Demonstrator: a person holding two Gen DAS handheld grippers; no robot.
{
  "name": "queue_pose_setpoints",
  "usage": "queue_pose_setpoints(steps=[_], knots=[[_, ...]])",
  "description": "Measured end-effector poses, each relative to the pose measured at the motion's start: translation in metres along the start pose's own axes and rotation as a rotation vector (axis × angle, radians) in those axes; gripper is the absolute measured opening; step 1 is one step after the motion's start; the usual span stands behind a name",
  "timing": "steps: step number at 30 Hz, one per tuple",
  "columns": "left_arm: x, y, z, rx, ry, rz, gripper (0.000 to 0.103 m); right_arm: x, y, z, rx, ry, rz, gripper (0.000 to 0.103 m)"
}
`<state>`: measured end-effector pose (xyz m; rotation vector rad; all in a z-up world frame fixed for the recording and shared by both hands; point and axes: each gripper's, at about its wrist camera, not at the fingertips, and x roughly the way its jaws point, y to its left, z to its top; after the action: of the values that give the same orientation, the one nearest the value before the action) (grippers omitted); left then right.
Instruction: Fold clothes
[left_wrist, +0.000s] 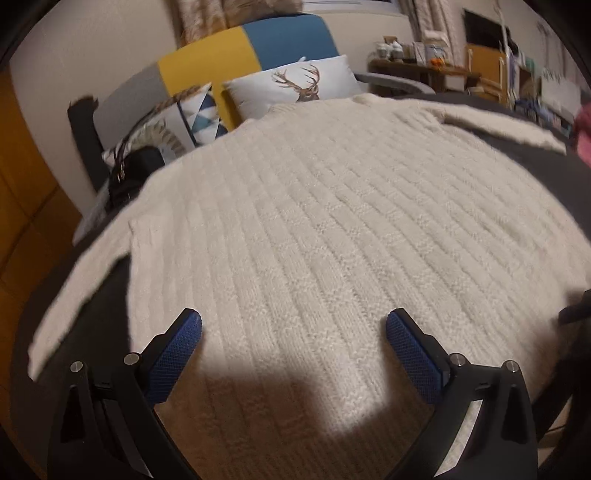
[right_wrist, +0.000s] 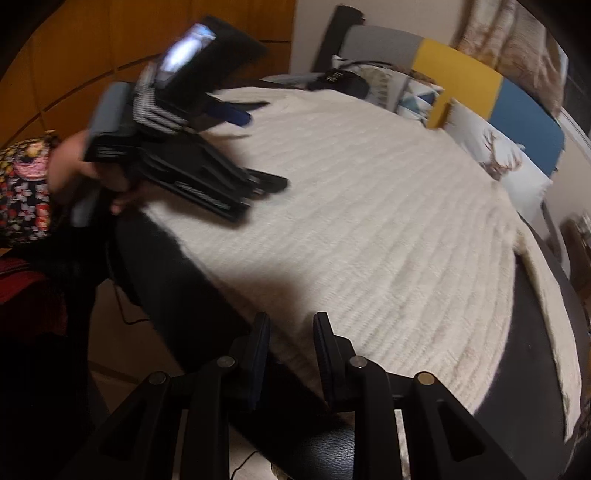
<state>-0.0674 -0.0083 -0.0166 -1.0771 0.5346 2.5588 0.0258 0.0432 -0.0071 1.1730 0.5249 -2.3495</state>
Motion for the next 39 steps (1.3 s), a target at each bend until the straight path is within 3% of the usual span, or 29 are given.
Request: queue_pose_setpoints(steps=[3,4,7,10,16,20,24,27,28,32,36,39], knots=[[0.0,0.002,-0.002,-0.026,0.007,-0.001,0.102,0.008,0.0,0.002,-0.008,0.017,-0.047,0.024],[-0.001,0.003,-0.003,-0.035,0.01,-0.001,0.102,0.009,-0.003,0.003,0.007,0.018,-0.034,0.023],[-0.002,0.006,-0.006,-0.056,0.013,-0.006,0.102,0.011,-0.013,0.004,0.076,0.024,0.013,0.007],[-0.002,0.01,-0.008,-0.094,0.02,-0.019,0.102,0.006,-0.019,0.003,0.121,0.011,0.058,0.005],[-0.007,0.007,-0.006,-0.098,0.022,-0.01,0.102,-0.022,-0.008,0.001,0.107,-0.017,0.137,0.004],[-0.008,-0.003,-0.001,-0.068,0.018,-0.014,0.102,-0.009,-0.001,-0.006,0.093,0.027,0.147,0.004],[-0.013,-0.014,0.001,-0.01,0.004,-0.01,0.102,-0.01,-0.006,-0.009,0.123,0.042,0.211,0.015],[-0.015,-0.018,0.009,0.007,-0.011,-0.011,0.102,-0.031,-0.024,-0.004,0.191,-0.048,0.256,0.017],[-0.016,-0.02,0.012,0.007,-0.019,-0.012,0.102,-0.037,-0.035,-0.003,0.24,-0.087,0.242,0.017],[-0.013,-0.035,0.035,0.026,-0.044,-0.014,0.102,-0.026,-0.054,-0.01,0.345,-0.07,0.168,0.018],[0.006,-0.073,0.043,0.16,0.002,-0.03,0.102,-0.013,-0.071,-0.018,0.443,-0.042,0.093,0.018],[-0.006,-0.093,0.033,0.237,-0.046,-0.04,0.101,-0.004,-0.084,-0.024,0.516,-0.02,0.036,0.018]])
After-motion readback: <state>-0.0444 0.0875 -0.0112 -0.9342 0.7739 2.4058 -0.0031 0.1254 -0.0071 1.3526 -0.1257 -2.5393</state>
